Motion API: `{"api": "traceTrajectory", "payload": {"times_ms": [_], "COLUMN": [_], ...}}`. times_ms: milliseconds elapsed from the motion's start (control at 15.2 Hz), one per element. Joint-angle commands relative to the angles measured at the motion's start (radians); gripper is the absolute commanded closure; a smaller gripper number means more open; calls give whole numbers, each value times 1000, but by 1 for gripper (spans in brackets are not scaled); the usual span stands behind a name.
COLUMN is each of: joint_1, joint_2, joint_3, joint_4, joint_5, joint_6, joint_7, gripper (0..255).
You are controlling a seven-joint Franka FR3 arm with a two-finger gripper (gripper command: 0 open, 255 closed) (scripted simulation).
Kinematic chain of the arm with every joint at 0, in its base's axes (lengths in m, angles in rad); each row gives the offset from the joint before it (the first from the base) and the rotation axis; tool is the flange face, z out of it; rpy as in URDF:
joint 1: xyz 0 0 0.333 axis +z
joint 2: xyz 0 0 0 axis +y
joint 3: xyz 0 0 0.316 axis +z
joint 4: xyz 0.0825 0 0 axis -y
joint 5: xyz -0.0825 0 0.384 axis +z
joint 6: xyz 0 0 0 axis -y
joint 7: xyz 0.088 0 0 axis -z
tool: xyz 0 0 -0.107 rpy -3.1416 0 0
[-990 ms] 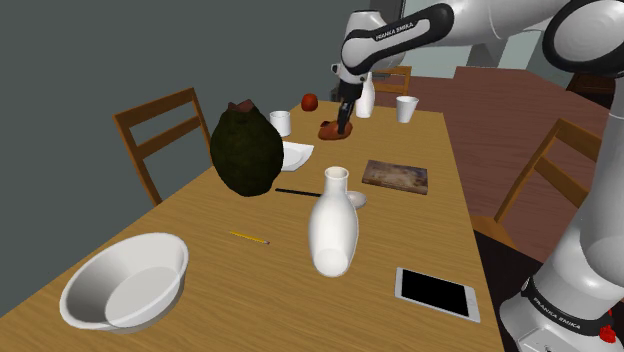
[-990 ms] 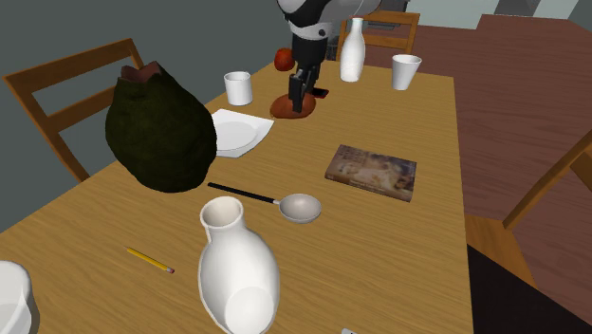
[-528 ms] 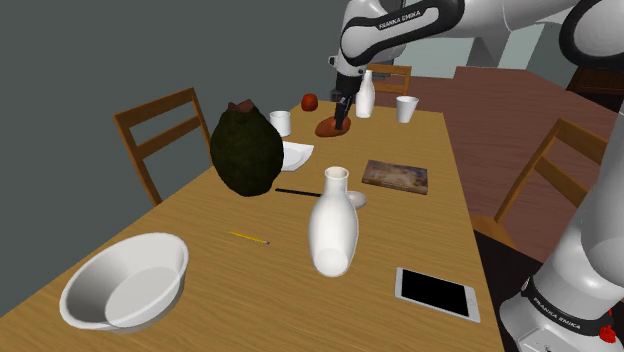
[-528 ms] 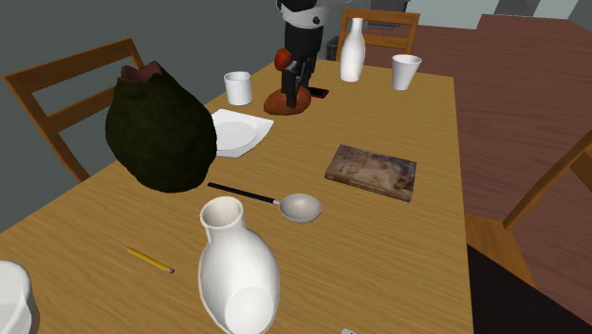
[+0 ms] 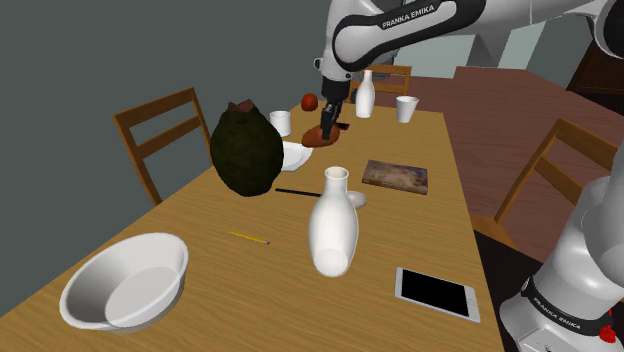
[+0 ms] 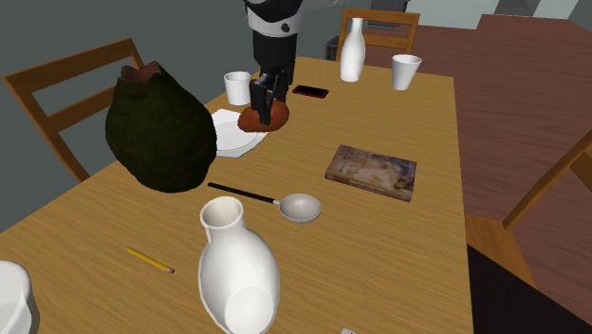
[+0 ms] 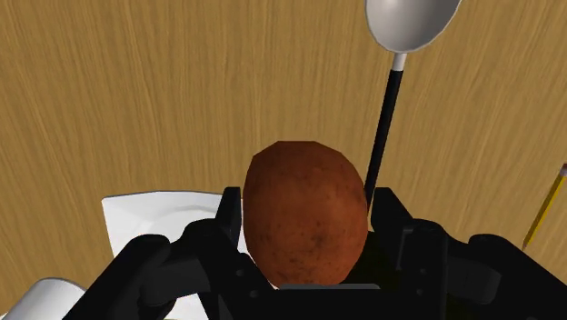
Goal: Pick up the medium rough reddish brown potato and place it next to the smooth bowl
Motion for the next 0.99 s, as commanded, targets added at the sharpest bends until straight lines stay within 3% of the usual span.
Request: {"api": "traceTrajectory", "payload": {"times_ms": [0,924], "joint_1": [29,205], "joint_2": [-13,-11], "joint_3": [21,162], "joint_4": [-25,-20], "joint_5": [-11,-73], "joint_6": [11,-11], "joint_7": [56,395], "gripper": [255,255]}}
